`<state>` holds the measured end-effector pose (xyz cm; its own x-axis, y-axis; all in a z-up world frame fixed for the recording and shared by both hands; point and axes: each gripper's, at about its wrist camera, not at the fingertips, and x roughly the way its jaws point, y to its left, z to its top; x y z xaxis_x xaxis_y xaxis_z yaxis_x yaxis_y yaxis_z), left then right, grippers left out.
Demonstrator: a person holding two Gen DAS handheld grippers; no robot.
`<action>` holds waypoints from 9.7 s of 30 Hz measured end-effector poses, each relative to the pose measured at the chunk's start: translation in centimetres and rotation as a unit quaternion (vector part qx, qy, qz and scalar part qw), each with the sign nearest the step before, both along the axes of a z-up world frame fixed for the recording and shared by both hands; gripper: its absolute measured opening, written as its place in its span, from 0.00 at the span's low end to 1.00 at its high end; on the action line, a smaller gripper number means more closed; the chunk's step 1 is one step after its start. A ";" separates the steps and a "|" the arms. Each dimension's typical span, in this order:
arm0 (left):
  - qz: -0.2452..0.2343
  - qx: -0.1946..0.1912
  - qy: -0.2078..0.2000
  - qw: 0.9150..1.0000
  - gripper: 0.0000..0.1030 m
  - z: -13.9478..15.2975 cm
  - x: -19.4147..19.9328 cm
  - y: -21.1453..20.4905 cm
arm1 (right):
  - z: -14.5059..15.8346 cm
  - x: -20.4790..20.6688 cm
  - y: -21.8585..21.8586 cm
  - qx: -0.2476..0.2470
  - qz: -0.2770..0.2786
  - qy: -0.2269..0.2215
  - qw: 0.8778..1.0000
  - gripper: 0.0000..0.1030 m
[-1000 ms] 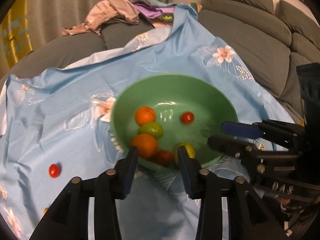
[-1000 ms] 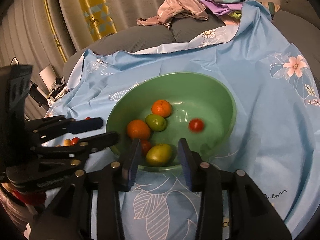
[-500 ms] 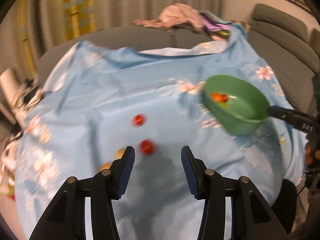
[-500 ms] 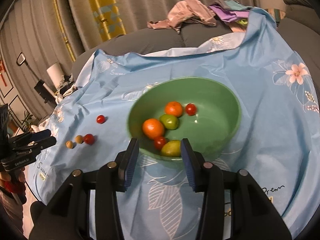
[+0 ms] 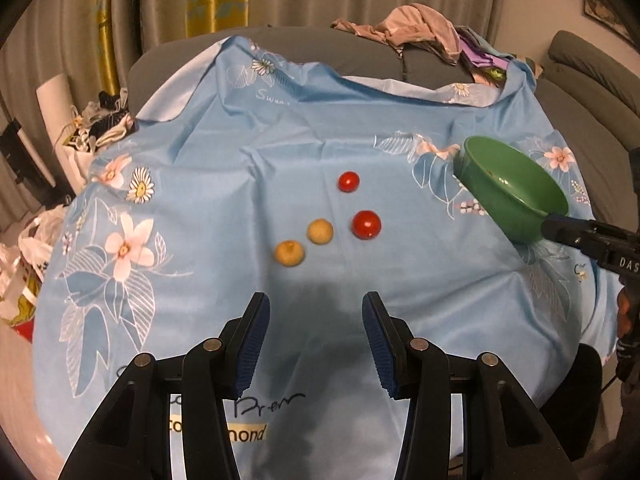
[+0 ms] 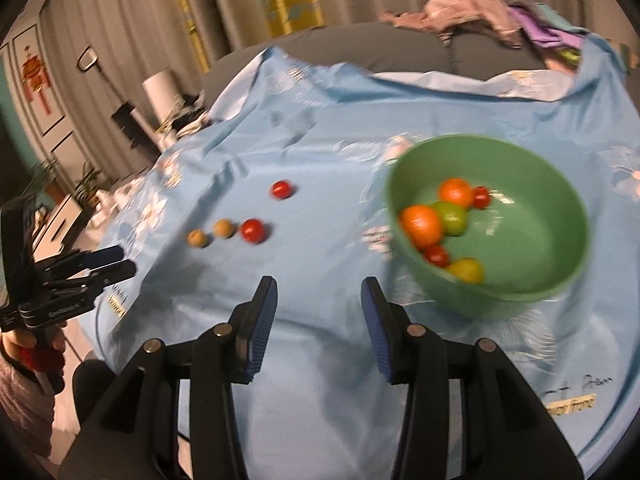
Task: Organize fruits
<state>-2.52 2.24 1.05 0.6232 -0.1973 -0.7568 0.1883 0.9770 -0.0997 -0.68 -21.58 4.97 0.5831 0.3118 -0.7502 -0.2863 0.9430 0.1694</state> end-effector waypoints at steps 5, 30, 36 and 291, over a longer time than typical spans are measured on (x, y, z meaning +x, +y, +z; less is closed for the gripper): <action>-0.007 -0.013 -0.001 1.000 0.46 -0.4 0.3 0.4 | -0.8 0.5 3.1 -0.005 0.040 0.013 0.999 0.43; -0.046 0.042 0.032 0.998 0.46 -4.7 8.1 -0.6 | -5.8 5.5 9.7 0.019 0.112 0.087 0.990 0.43; -0.055 0.073 0.032 0.995 0.37 -5.3 9.0 -1.0 | -6.4 6.1 9.6 0.023 0.111 0.093 0.989 0.44; -0.060 0.067 0.050 0.995 0.29 -6.4 13.4 -7.8 | -2.8 5.3 3.2 -0.012 0.010 0.038 0.999 0.64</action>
